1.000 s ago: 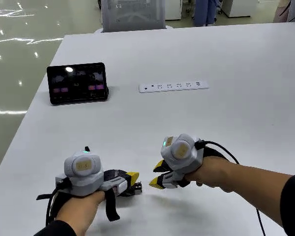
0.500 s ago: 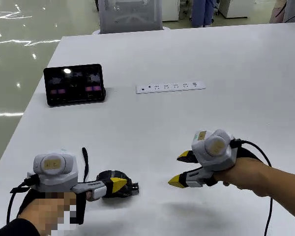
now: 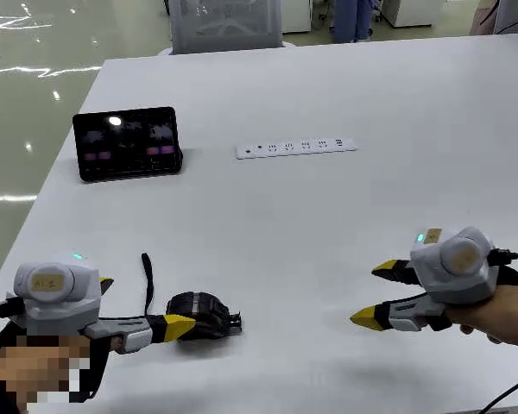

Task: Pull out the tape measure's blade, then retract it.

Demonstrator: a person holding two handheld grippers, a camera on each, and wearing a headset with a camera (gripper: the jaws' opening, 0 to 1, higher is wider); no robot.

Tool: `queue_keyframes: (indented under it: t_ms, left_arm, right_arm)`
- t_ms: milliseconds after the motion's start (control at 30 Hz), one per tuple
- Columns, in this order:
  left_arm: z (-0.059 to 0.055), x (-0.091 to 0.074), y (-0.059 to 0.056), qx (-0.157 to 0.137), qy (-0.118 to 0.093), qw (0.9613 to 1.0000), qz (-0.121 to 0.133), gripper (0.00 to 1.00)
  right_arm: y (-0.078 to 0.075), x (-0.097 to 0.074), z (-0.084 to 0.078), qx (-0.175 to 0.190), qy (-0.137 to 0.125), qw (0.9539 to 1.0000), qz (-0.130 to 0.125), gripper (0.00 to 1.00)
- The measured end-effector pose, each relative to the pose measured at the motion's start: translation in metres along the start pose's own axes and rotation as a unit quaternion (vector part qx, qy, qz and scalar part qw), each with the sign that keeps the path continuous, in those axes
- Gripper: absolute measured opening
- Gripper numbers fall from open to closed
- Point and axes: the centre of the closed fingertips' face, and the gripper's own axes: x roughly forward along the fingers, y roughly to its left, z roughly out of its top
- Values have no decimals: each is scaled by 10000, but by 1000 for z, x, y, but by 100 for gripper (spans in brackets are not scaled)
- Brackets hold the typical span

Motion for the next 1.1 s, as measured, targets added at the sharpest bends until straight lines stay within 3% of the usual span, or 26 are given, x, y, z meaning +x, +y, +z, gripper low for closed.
queue_keyframes:
  t_ms: [200,367,600,667,867,1100]
  left_arm:
    - [-6,-16,9,248,38,9997,-63,99]
    - [-10,-27,21,258,13,9997,-46,99]
    - [-16,-35,30,289,28,9996,-67,99]
    - [-18,-36,33,380,94,9992,45,99]
    - [-18,-41,31,274,78,9995,-114,99]
    - [-27,-43,32,259,170,9995,-117,99]
  right_arm:
    - [-13,-21,-12,194,-39,9997,-166,62]
    - [-24,-34,-27,426,-65,9986,-302,74]
    - [-27,-50,-43,438,-145,9984,-326,92]
    - [-26,-55,-43,434,-259,9982,-324,99]
    - [-28,-68,-55,504,-189,9979,-357,99]
    - [-35,-80,-65,626,-212,9967,-471,99]
